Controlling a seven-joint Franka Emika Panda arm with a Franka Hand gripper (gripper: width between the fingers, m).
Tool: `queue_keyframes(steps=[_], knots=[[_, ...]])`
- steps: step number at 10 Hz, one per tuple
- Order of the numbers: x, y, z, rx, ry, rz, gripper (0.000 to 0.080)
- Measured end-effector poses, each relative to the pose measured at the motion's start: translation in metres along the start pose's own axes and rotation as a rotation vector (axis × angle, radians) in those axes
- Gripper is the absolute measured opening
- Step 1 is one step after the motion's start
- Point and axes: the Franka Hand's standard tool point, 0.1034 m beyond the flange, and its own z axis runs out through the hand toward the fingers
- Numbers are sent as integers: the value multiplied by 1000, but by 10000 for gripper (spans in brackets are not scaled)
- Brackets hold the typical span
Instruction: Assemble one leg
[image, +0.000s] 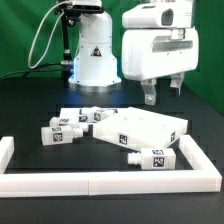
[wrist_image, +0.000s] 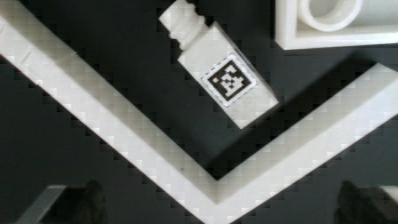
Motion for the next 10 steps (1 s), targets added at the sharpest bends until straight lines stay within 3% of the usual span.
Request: queue_keyframes(steps=[5,7,9,10], knots=[[-2,0,3,3,-3,-21,650],[0,2,25,0,2,-157,650],[-5,-4,54,16,3,-220,650],[-3,-2,51,12,6,-219,650]])
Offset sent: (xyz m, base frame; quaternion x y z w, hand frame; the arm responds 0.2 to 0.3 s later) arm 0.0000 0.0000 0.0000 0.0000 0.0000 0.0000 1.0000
